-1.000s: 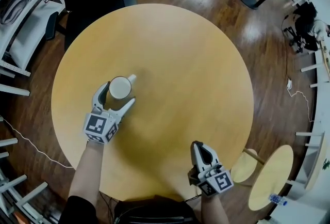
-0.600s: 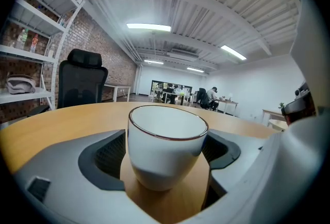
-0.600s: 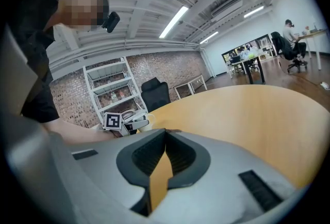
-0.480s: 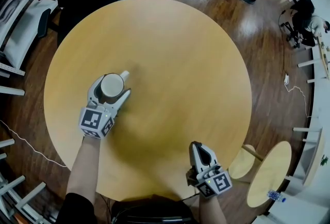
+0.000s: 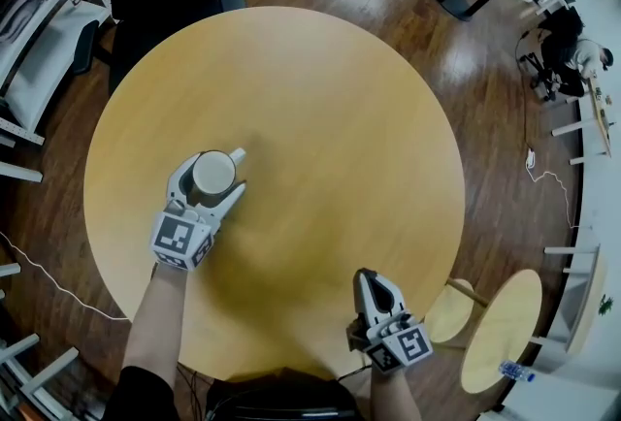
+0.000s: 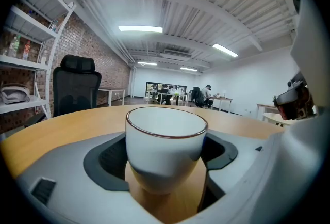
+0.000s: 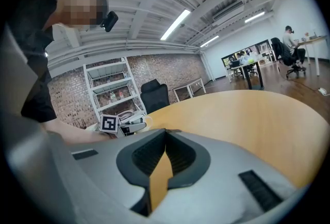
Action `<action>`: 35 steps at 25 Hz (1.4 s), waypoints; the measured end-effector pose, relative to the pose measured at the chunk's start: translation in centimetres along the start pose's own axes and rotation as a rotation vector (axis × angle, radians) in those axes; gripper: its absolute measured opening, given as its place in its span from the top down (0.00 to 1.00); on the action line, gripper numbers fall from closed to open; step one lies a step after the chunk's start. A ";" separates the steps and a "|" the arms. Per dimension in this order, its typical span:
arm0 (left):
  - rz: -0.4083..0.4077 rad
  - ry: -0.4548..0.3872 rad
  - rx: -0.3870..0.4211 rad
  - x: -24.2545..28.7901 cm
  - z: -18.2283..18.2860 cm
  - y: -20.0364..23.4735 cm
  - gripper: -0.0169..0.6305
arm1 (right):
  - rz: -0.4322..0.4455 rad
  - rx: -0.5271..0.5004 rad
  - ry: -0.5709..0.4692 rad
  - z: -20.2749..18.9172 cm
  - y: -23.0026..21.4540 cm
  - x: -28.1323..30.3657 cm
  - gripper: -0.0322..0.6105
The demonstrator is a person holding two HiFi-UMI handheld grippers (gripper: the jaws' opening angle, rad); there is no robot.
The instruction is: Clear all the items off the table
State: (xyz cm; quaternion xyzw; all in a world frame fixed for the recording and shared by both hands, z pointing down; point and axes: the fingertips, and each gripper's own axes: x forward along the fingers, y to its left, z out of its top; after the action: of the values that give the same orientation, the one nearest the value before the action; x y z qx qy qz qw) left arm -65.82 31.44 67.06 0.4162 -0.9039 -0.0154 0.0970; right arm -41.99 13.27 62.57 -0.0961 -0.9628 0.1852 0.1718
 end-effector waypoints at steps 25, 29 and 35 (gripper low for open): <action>-0.100 -0.161 0.010 -14.6 15.3 -12.5 0.36 | -0.066 -0.201 -0.163 8.5 0.0 -10.9 0.94; -0.190 -0.204 0.049 -13.7 17.5 -18.7 0.36 | -0.073 -0.143 -0.191 9.2 -1.0 -17.9 0.94; -0.404 -0.232 0.069 -8.1 19.9 -32.5 0.36 | -0.253 -0.186 -0.222 10.2 -7.4 -31.1 0.94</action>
State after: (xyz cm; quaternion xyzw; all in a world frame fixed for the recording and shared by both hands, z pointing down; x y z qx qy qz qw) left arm -40.10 15.27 42.75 0.5870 -0.8075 -0.0515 -0.0268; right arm -17.93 -4.50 47.42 0.0312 -0.9932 0.0815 0.0770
